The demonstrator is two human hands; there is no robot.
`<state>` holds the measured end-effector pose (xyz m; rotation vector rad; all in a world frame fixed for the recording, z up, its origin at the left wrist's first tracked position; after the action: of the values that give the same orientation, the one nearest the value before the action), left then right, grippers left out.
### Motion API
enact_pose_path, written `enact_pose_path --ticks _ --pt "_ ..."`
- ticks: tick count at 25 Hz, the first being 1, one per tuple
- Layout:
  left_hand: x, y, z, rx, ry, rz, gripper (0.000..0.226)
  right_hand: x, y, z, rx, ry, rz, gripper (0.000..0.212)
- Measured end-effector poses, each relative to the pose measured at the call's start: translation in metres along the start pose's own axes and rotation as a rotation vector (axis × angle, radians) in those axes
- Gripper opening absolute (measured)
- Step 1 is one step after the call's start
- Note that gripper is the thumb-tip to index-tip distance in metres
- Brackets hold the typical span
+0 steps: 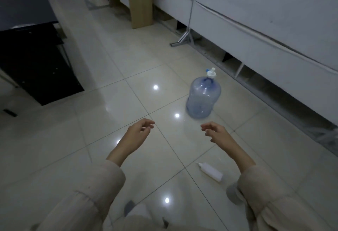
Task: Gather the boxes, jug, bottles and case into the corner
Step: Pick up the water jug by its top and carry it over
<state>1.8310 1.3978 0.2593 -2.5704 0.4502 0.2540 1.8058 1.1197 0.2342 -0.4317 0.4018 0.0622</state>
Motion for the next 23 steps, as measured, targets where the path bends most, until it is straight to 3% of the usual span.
enact_pose_path --ticks 6,17,23 --pt "0.097 0.035 -0.043 0.038 0.092 0.119 0.023 0.043 -0.058 -0.024 0.096 0.054 -0.120 0.025" --pt "0.336 0.008 -0.112 0.112 0.164 0.190 0.025 0.228 -0.138 0.020 0.252 0.073 -0.289 0.024" --pt "0.448 0.047 -0.146 0.109 0.176 0.223 0.025 0.313 -0.202 0.005 0.278 0.097 -0.336 0.025"
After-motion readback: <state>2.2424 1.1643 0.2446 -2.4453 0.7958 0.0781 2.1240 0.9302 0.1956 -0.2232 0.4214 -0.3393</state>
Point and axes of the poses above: each hand's wrist, its own x-axis towards the middle knuckle, its own y-axis out of the palm, z = x × y, the point moved 7 cm from there along x, towards the middle knuckle, and after that the axes turned 6 degrees about z, right-handed, at the moved point
